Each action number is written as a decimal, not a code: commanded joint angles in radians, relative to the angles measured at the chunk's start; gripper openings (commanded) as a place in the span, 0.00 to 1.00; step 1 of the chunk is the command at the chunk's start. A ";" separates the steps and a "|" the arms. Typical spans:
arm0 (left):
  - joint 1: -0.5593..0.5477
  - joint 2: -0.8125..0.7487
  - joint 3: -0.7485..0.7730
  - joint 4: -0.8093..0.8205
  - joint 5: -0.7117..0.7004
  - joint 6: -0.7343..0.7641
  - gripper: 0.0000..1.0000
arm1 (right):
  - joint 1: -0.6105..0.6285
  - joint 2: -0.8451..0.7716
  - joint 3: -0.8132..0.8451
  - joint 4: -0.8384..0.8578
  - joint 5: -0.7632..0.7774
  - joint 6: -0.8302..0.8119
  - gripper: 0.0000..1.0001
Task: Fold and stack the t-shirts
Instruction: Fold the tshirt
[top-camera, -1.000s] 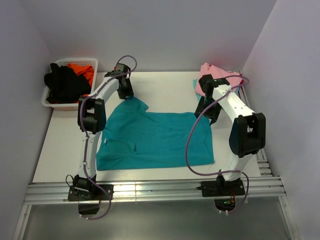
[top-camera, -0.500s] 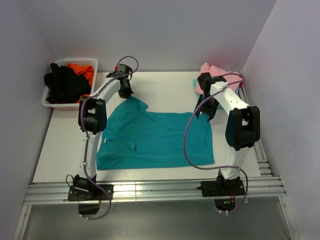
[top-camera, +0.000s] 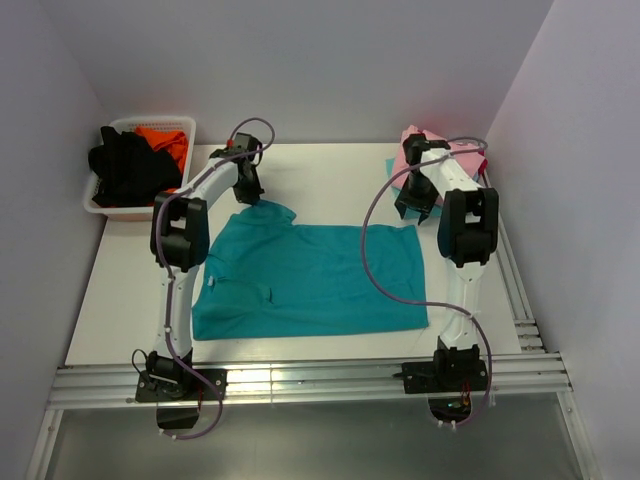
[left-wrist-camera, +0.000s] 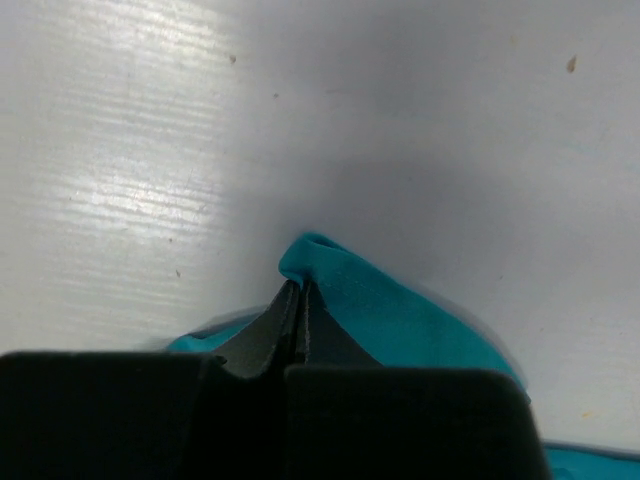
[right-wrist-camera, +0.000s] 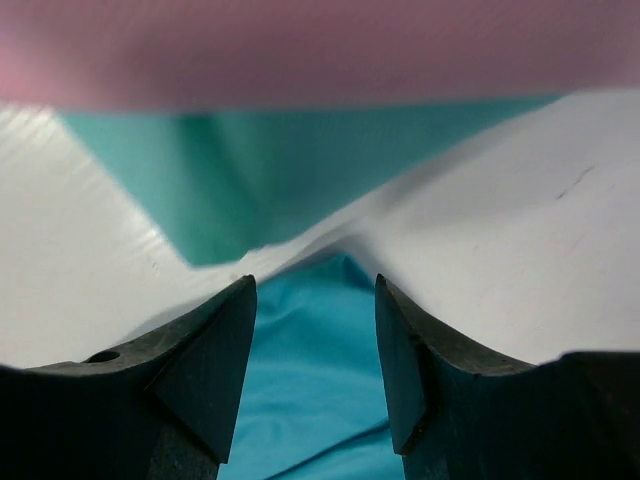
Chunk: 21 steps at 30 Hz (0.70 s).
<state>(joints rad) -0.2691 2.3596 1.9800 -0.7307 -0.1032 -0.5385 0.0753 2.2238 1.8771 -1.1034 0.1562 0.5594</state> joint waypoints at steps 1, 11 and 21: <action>-0.005 -0.029 -0.046 -0.110 -0.001 0.006 0.00 | -0.046 0.028 0.063 -0.015 0.049 -0.004 0.58; -0.005 -0.039 -0.041 -0.133 -0.013 0.009 0.00 | -0.068 0.004 -0.058 0.057 -0.010 0.028 0.55; -0.005 -0.025 -0.033 -0.128 -0.001 -0.009 0.00 | -0.046 -0.001 -0.075 0.057 -0.023 0.025 0.54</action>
<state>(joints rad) -0.2691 2.3371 1.9526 -0.7826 -0.1036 -0.5400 0.0113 2.2536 1.8172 -1.0653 0.1368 0.5755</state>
